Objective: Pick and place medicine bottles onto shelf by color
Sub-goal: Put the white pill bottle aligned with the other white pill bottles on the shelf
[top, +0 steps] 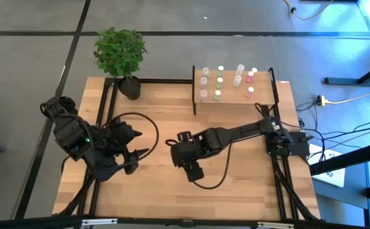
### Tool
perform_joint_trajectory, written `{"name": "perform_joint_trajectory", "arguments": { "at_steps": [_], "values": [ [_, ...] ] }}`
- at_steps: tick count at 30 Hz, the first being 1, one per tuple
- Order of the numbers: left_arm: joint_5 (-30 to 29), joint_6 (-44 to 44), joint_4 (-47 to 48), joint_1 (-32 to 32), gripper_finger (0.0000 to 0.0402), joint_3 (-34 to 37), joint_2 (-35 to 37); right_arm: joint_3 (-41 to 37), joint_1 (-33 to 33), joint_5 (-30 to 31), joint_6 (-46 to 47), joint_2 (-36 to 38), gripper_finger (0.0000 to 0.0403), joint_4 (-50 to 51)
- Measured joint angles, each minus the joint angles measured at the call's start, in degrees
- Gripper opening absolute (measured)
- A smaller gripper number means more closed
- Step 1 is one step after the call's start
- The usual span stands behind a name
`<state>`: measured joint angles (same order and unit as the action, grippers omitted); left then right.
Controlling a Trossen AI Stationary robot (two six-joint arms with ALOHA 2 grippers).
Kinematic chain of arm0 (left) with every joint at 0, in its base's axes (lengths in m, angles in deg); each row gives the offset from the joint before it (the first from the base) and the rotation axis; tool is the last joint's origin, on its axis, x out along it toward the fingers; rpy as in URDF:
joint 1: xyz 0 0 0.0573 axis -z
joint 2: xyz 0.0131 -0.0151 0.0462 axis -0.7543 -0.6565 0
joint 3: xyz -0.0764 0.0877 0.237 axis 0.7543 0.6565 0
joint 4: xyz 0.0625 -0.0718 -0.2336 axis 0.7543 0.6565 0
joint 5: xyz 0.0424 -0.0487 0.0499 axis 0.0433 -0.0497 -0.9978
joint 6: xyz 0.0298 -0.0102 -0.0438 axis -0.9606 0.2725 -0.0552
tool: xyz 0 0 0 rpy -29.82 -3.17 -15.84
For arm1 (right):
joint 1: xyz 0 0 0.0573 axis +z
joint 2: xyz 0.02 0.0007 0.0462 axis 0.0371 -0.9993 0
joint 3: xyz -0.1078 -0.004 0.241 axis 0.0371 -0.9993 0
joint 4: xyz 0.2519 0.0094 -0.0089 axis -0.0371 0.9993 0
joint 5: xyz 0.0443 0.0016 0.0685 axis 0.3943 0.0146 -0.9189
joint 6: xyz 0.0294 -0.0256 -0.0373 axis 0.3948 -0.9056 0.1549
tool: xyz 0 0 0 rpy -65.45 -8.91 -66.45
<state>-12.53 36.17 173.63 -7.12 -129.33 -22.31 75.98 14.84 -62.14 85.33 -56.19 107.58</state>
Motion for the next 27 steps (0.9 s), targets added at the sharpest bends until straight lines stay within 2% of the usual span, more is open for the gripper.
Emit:
{"name": "perform_joint_trajectory", "arguments": {
  "at_steps": [4,10,27],
  "values": [
    [-0.5,0.0,0.0,0.0,0.0295,0.0,0.0,0.0,0.0,0.0,5.7,-1.3,0.0233,-4.3],
    [-0.5,0.0,0.0,0.0,0.0295,0.0,0.0,0.0,-0.2,-1.7,7.7,-1.4,0.0233,-3.6],
    [-0.5,0.0,0.0,0.0,0.0295,0.0,0.0,0.0,-1.5,-4.4,2.3,-1.5,0.0235,1.1]
  ]
}}
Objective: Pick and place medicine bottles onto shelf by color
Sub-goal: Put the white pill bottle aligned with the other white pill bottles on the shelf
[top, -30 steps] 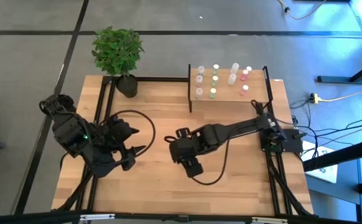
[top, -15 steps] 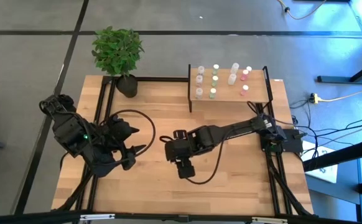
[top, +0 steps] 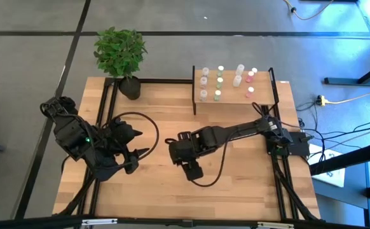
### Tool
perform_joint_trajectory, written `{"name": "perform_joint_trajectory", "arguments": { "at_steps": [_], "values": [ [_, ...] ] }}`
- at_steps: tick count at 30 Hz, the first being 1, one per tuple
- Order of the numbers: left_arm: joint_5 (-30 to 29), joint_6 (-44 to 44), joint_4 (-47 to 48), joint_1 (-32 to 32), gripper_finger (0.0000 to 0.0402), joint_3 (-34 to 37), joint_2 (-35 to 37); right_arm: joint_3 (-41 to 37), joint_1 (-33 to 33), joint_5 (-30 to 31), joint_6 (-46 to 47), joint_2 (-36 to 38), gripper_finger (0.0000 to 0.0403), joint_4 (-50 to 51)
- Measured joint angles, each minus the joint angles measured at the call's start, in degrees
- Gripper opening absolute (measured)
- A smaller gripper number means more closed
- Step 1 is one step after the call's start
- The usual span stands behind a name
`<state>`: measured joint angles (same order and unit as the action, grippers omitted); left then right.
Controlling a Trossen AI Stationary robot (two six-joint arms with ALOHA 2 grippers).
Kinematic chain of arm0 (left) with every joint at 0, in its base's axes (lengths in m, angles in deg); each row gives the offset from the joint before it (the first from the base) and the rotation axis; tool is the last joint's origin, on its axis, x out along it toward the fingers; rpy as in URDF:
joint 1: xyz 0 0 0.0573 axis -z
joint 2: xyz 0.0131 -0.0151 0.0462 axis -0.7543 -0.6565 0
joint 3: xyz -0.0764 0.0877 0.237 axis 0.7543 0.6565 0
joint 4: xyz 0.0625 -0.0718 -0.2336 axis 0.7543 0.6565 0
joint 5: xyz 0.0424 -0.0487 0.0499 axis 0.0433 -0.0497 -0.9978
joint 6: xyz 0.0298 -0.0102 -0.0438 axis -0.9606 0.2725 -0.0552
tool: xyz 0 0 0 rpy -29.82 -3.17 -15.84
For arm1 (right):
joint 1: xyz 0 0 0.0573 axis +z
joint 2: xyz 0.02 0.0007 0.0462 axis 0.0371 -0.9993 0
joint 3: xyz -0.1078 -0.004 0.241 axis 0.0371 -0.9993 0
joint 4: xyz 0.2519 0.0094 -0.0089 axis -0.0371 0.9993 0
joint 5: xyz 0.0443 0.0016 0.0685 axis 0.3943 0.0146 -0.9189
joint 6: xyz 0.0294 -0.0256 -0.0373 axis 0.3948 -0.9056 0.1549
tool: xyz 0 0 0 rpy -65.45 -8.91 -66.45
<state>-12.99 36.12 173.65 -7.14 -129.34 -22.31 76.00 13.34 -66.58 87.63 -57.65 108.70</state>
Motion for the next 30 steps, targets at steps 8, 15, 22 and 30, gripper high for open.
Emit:
{"name": "perform_joint_trajectory", "arguments": {
  "at_steps": [8,15,22,30],
  "values": [
    [0.0,-0.1,0.0,0.0,0.0295,0.0,0.0,0.0,0.0,0.0,-1.0,-0.2,0.0213,0.1],
    [0.1,-0.1,0.0,0.0,0.0295,0.0,0.0,0.0,-0.7,-1.7,-0.9,-0.2,0.0197,0.1],
    [0.1,-0.1,0.0,0.0,0.0295,0.0,0.0,0.0,-1.3,-1.9,-1.0,-0.2,0.0239,0.1],
    [0.1,-0.1,0.0,0.0,0.0295,0.0,0.0,-4.1,-1.4,-1.6,-4.1,-0.2,0.028,-2.3]
  ]
}}
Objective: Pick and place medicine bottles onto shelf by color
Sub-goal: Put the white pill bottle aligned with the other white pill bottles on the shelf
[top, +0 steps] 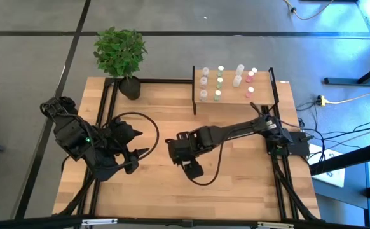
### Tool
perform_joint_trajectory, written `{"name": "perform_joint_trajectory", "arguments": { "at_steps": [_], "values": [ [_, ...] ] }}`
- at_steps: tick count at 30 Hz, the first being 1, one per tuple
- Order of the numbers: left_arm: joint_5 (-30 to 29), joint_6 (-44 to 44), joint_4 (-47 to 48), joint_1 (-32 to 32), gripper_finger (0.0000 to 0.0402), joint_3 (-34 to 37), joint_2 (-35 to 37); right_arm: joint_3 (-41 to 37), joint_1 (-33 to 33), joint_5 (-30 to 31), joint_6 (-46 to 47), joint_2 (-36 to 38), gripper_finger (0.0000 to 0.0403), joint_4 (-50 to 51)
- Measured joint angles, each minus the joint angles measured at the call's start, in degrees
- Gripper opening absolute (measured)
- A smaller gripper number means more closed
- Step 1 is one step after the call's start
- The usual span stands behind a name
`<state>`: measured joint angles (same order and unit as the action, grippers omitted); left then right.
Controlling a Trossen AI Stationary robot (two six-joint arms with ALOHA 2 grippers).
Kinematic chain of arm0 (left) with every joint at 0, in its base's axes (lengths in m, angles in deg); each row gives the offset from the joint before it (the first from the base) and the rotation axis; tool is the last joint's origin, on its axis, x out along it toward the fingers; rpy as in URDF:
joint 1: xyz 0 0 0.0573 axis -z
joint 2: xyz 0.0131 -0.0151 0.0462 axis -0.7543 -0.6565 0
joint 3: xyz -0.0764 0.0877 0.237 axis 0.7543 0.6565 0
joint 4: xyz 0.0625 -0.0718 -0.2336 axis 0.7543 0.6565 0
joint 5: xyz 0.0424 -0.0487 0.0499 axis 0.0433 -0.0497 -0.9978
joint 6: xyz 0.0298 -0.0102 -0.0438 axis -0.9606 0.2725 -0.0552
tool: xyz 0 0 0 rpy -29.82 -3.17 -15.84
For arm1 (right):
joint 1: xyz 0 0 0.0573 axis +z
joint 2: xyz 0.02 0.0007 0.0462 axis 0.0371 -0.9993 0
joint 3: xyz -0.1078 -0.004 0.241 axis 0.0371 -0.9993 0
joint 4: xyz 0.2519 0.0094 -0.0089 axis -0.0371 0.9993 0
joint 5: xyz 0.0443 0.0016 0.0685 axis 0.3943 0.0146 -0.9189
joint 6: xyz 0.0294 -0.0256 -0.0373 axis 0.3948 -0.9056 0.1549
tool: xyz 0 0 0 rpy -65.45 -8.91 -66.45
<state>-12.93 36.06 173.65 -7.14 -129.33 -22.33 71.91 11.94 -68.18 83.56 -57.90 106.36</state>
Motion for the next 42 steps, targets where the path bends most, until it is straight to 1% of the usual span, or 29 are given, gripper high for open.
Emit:
{"name": "perform_joint_trajectory", "arguments": {
  "at_steps": [5,8,14,24,30,42],
  "values": [
    [0.0,0.0,0.0,0.0,0.0295,0.0,0.0,-6.0,0.0,0.1,-4.7,-0.1,0.0279,-1.9],
    [0.0,0.0,0.0,0.0,0.0295,0.0,0.0,-8.2,-0.1,0.1,-6.9,-0.1,0.0279,-3.2],
    [0.0,0.0,0.0,0.0,0.0295,0.0,0.0,-12.1,-0.8,0.2,-8.9,-0.1,0.0279,-8.0],
    [0.0,0.0,0.0,0.0,0.0295,0.0,0.0,-17.9,-2.9,0.3,-8.9,0.0,0.0278,-12.1],
    [0.0,0.0,0.0,0.0,0.0295,0.0,0.0,-19.3,-4.0,0.3,-9.0,0.0,0.0278,-14.3],
    [0.0,0.0,0.0,0.0,0.0295,0.0,0.0,-19.4,-5.0,0.0,-9.0,0.0,0.0278,-14.9]
  ]
}}
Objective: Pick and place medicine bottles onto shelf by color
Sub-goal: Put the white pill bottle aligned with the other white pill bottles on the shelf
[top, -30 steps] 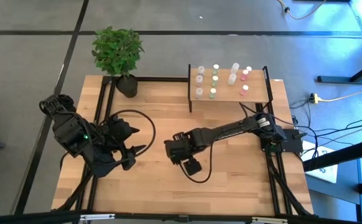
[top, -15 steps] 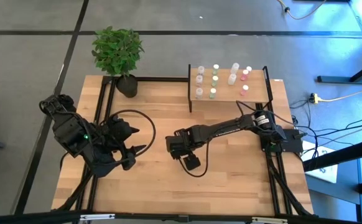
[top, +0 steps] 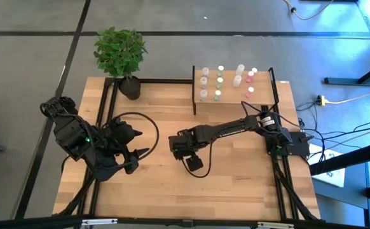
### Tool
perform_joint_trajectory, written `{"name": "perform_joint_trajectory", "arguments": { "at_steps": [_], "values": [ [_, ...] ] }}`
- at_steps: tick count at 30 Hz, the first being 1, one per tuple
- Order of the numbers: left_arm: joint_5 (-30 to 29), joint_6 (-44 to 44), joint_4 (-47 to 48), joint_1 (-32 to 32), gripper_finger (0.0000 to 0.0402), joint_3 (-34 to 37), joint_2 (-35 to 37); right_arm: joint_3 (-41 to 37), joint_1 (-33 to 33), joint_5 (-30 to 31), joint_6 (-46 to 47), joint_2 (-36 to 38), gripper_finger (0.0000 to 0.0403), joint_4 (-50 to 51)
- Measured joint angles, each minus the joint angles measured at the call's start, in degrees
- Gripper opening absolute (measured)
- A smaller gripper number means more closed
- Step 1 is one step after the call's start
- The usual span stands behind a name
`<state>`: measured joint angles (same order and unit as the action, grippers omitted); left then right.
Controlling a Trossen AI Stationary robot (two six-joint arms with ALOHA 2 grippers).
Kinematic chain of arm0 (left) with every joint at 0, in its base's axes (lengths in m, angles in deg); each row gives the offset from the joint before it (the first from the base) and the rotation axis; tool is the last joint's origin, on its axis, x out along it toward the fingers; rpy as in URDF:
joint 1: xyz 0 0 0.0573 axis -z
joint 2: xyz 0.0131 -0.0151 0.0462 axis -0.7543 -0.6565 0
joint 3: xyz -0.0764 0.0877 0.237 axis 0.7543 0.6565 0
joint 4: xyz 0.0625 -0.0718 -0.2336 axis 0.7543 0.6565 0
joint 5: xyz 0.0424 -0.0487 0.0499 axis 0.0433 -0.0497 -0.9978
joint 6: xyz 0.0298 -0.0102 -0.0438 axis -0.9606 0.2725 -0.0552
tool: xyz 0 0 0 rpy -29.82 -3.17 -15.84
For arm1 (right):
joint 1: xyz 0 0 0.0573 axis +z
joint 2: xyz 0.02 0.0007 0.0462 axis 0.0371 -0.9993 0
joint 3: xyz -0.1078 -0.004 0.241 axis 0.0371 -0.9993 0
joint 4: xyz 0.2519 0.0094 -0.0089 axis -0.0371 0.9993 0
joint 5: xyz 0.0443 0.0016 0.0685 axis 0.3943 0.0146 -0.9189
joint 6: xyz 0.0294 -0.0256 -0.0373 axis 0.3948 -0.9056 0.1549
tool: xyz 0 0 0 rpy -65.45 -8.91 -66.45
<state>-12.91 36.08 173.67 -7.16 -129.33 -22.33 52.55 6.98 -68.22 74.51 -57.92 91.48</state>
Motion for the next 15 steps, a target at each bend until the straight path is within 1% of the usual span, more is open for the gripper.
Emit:
{"name": "perform_joint_trajectory", "arguments": {
  "at_steps": [15],
  "values": [
    [0.0,0.0,0.0,0.0,0.0295,0.0,0.0,-0.2,-0.1,0.2,1.7,-1.9,0.0278,-1.0]
  ]
}}
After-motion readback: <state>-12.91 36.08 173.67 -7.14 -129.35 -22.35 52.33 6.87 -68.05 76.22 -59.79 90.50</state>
